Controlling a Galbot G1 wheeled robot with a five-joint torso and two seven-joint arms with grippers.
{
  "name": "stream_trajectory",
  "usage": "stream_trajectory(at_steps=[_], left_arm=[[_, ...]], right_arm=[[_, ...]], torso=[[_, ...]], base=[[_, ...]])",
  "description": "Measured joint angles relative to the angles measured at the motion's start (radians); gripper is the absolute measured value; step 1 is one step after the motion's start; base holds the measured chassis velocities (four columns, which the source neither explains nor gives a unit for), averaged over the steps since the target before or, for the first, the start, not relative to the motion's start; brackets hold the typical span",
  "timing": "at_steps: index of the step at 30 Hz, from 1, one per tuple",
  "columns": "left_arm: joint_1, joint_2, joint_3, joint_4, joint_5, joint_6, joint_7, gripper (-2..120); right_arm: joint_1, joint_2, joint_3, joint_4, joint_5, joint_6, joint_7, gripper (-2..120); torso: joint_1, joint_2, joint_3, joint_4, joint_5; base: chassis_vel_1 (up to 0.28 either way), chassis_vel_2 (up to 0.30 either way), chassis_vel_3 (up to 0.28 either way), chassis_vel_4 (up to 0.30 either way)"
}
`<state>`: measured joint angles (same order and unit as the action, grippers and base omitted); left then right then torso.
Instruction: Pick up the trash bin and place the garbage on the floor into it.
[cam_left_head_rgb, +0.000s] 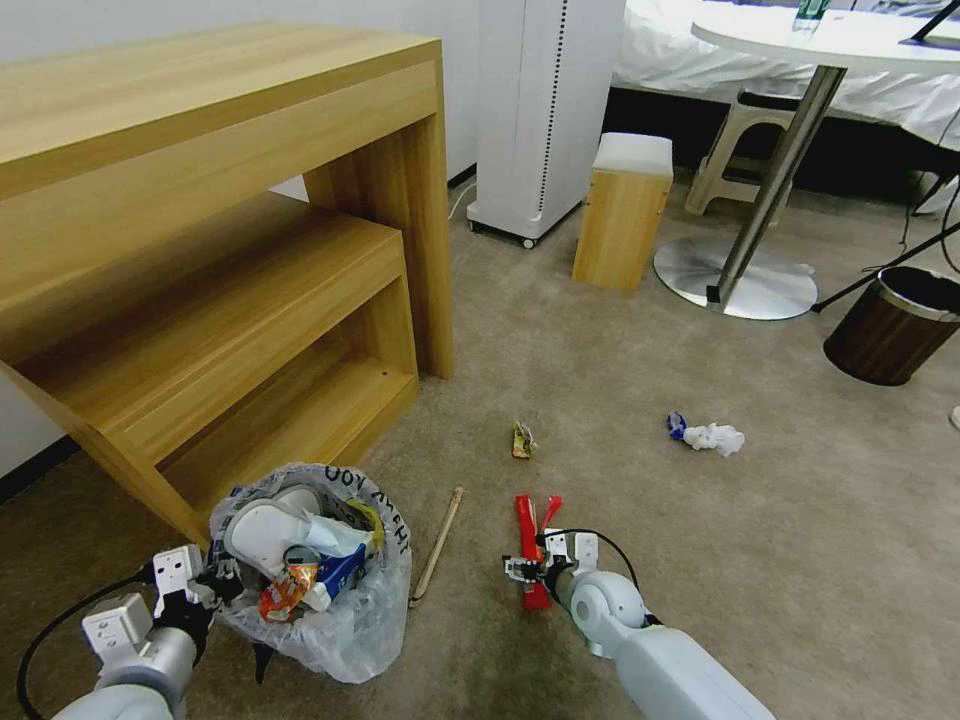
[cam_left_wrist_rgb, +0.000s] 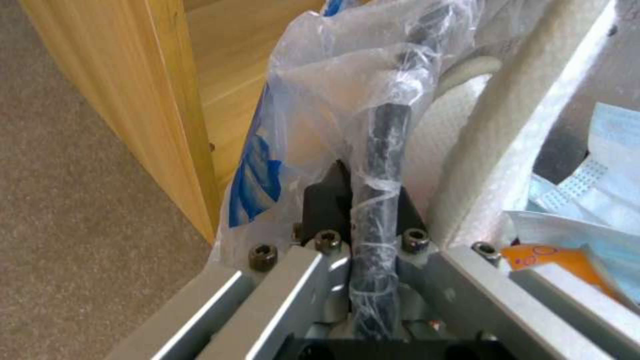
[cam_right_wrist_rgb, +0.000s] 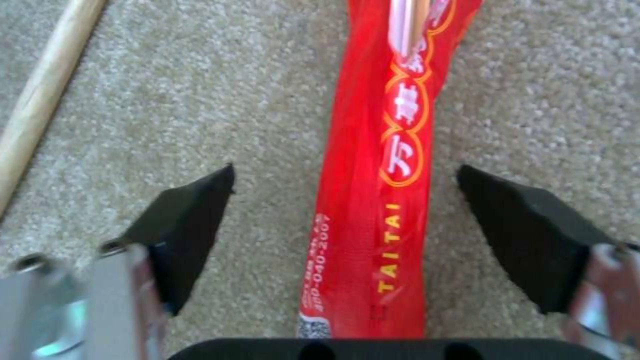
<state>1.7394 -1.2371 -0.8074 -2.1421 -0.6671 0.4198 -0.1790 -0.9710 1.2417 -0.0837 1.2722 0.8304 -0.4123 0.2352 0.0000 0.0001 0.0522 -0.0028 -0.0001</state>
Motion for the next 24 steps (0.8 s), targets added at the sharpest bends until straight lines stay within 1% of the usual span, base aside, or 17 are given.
stream_trajectory(at_steps=[1, 3, 4, 5, 6, 9, 10, 13, 14, 15, 16, 17, 18, 19, 20, 21, 24], left_arm=[[-0.002, -0.001, 0.001, 0.001, 0.000, 0.000, 0.000, 0], [-0.003, -0.001, 0.002, 0.002, 0.000, -0.001, 0.000, 0], [-0.005, -0.001, 0.002, 0.002, 0.000, -0.001, 0.000, 0], [-0.005, -0.001, 0.002, 0.002, 0.000, -0.001, 0.000, 0], [-0.005, -0.001, 0.002, 0.002, 0.000, -0.001, 0.000, 0], [-0.006, -0.001, 0.002, 0.004, 0.000, -0.005, -0.001, 0], [-0.006, -0.001, 0.002, 0.004, 0.000, -0.005, -0.001, 0], [-0.006, -0.001, 0.002, 0.004, 0.000, -0.007, -0.001, 0], [-0.006, -0.001, 0.002, 0.004, 0.000, -0.007, -0.001, 0], [-0.006, -0.001, 0.002, 0.004, 0.000, -0.007, -0.001, 0], [-0.006, -0.001, 0.003, 0.004, 0.000, -0.007, -0.001, 0], [-0.006, -0.003, 0.003, 0.003, 0.000, -0.007, -0.001, 0], [-0.006, -0.003, 0.003, 0.003, 0.000, -0.007, -0.001, 0], [-0.006, -0.003, 0.004, 0.003, 0.000, -0.007, -0.001, 0], [-0.006, -0.004, 0.005, 0.002, 0.001, -0.007, -0.001, 0], [-0.006, -0.005, 0.006, 0.002, 0.001, -0.007, -0.001, 0], [-0.006, -0.005, 0.006, 0.002, 0.001, -0.007, 0.000, 0]], right_arm=[[-0.001, 0.000, 0.000, -0.001, -0.003, 0.001, 0.002, 79], [-0.001, 0.001, 0.000, -0.001, -0.005, 0.002, 0.003, 76], [-0.001, 0.001, -0.001, -0.003, -0.008, 0.004, 0.004, 69], [-0.001, 0.000, -0.002, -0.004, -0.010, 0.005, 0.005, 67], [-0.001, 0.000, -0.002, -0.004, -0.010, 0.005, 0.005, 67], [0.001, -0.004, -0.006, -0.011, -0.018, 0.011, 0.004, 49], [0.001, -0.004, -0.006, -0.011, -0.018, 0.011, 0.004, 49], [0.002, -0.006, -0.010, -0.018, -0.027, 0.019, 0.001, 36], [0.002, -0.006, -0.010, -0.018, -0.027, 0.019, 0.001, 36], [0.002, -0.006, -0.011, -0.019, -0.028, 0.020, 0.001, 32], [0.002, -0.008, -0.014, -0.022, -0.032, 0.023, 0.000, 24], [0.001, -0.010, -0.015, -0.025, -0.037, 0.027, -0.003, 21], [0.001, -0.010, -0.015, -0.025, -0.037, 0.027, -0.003, 21], [0.000, -0.010, -0.016, -0.027, -0.039, 0.029, -0.004, 18], [-0.002, -0.011, -0.017, -0.027, -0.039, 0.030, -0.008, 11], [-0.002, -0.011, -0.017, -0.027, -0.039, 0.031, -0.009, 9], [-0.006, -0.015, -0.018, -0.023, -0.036, 0.041, -0.025, 7]], torso=[[0.000, 0.000, 0.000, 0.0000, -0.0001], [0.000, 0.000, 0.000, 0.0000, 0.0000], [0.000, 0.000, 0.000, 0.0000, -0.0001], [0.000, 0.000, 0.000, -0.0001, -0.0001], [0.000, 0.000, 0.000, -0.0001, -0.0001], [0.000, 0.000, 0.000, -0.0003, -0.0006], [0.000, 0.000, 0.000, -0.0003, -0.0006], [0.000, 0.000, 0.000, -0.0002, -0.0003], [0.000, 0.000, 0.000, -0.0002, -0.0003], [0.000, 0.000, 0.000, -0.0002, -0.0003], [0.000, 0.000, 0.000, 0.0000, -0.0001], [0.000, 0.000, 0.000, 0.0001, 0.0000], [0.000, 0.000, 0.000, 0.0001, 0.0000], [0.000, 0.000, 0.000, 0.0002, -0.0001], [0.000, 0.000, 0.000, 0.0002, 0.0003], [0.000, 0.000, 0.000, 0.0002, 0.0003], [0.000, 0.000, 0.000, 0.0003, 0.0004]], base=[[0.000, 0.000, 0.000, 0.000], [0.000, 0.000, 0.000, 0.000], [0.000, 0.000, 0.000, 0.000], [0.000, 0.000, 0.000, 0.000], [0.000, 0.000, 0.000, 0.000], [0.000, 0.000, 0.000, 0.000], [0.000, 0.000, 0.000, 0.000], [0.000, 0.000, 0.000, 0.000], [0.000, 0.000, 0.000, 0.000], [0.000, 0.000, 0.000, 0.000], [0.000, 0.000, 0.000, 0.000], [0.000, 0.000, 0.000, 0.000], [0.000, 0.000, 0.000, 0.000], [0.000, 0.000, 0.000, 0.000], [0.000, 0.000, 0.000, 0.000], [0.000, 0.000, 0.000, 0.000], [0.000, 0.000, 0.000, 0.000]])
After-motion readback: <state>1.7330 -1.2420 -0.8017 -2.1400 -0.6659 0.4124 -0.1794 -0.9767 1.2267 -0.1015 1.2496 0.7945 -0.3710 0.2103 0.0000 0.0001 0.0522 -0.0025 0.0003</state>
